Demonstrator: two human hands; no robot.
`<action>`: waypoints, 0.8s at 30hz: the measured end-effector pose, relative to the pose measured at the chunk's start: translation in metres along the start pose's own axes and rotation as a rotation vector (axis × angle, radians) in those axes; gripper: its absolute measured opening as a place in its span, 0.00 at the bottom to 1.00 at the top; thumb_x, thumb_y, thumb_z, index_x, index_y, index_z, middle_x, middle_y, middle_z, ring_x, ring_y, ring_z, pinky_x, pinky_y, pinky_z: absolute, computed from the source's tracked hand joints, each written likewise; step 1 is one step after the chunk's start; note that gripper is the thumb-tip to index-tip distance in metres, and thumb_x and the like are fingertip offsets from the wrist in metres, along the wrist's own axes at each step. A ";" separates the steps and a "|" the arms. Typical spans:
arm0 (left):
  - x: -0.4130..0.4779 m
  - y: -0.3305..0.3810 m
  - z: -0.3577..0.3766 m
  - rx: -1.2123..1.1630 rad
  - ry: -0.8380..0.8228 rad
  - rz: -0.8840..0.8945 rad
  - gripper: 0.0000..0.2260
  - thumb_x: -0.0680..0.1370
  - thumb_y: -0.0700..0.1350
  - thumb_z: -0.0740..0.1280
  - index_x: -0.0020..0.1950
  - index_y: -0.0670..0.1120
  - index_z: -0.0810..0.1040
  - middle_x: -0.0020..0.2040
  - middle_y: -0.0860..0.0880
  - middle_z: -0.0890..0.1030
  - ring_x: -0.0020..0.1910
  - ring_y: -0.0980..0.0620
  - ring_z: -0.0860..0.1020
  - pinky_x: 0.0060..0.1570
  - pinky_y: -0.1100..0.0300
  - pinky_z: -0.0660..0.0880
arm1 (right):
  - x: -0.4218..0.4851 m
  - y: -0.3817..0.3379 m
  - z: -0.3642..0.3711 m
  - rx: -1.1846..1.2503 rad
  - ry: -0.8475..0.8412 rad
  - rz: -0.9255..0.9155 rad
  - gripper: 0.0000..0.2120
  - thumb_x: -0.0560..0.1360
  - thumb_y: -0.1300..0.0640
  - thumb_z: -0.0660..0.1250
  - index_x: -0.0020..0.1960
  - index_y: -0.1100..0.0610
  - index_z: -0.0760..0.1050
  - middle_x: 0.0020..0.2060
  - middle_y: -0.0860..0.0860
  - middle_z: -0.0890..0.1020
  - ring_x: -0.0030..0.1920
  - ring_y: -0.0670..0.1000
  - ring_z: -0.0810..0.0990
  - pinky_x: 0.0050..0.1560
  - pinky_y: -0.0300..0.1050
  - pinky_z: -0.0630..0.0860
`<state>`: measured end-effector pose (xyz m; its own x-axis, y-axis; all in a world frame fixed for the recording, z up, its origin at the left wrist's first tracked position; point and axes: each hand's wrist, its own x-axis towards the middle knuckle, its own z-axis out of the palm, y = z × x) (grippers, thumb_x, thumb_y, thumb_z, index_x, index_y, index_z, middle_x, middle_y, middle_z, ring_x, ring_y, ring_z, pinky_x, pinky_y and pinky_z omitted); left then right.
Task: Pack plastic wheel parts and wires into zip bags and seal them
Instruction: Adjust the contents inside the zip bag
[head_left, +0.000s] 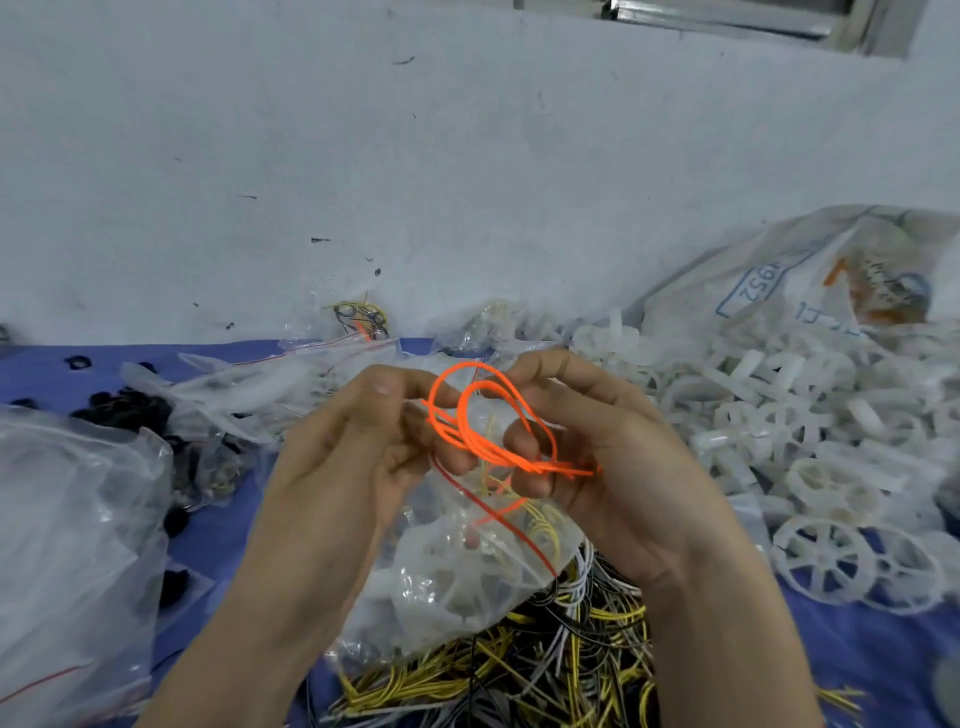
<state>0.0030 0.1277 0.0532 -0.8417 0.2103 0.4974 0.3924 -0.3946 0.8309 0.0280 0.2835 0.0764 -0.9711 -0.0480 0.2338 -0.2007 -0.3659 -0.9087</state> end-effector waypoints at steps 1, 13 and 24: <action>-0.001 -0.001 0.000 0.056 -0.008 0.022 0.11 0.74 0.52 0.65 0.40 0.47 0.82 0.34 0.44 0.80 0.35 0.49 0.77 0.44 0.57 0.75 | 0.000 0.000 -0.001 -0.006 0.016 0.000 0.12 0.76 0.68 0.59 0.39 0.59 0.77 0.24 0.54 0.72 0.25 0.49 0.71 0.22 0.38 0.69; 0.001 -0.007 -0.004 0.188 0.128 0.087 0.06 0.71 0.51 0.70 0.37 0.50 0.81 0.30 0.51 0.78 0.34 0.56 0.76 0.44 0.55 0.73 | -0.007 -0.003 -0.010 -0.275 -0.064 0.079 0.22 0.65 0.42 0.73 0.51 0.58 0.79 0.37 0.56 0.83 0.30 0.54 0.79 0.31 0.44 0.77; -0.006 0.013 0.010 0.636 -0.004 0.259 0.18 0.72 0.58 0.63 0.62 0.64 0.71 0.30 0.52 0.72 0.28 0.58 0.71 0.32 0.70 0.67 | -0.006 0.002 -0.009 -0.931 -0.179 0.084 0.01 0.75 0.63 0.66 0.46 0.60 0.76 0.35 0.51 0.77 0.36 0.47 0.76 0.42 0.48 0.77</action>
<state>0.0175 0.1305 0.0636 -0.6903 0.1835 0.6999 0.7235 0.1691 0.6693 0.0320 0.2917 0.0698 -0.9683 -0.2106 0.1343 -0.2284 0.5290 -0.8173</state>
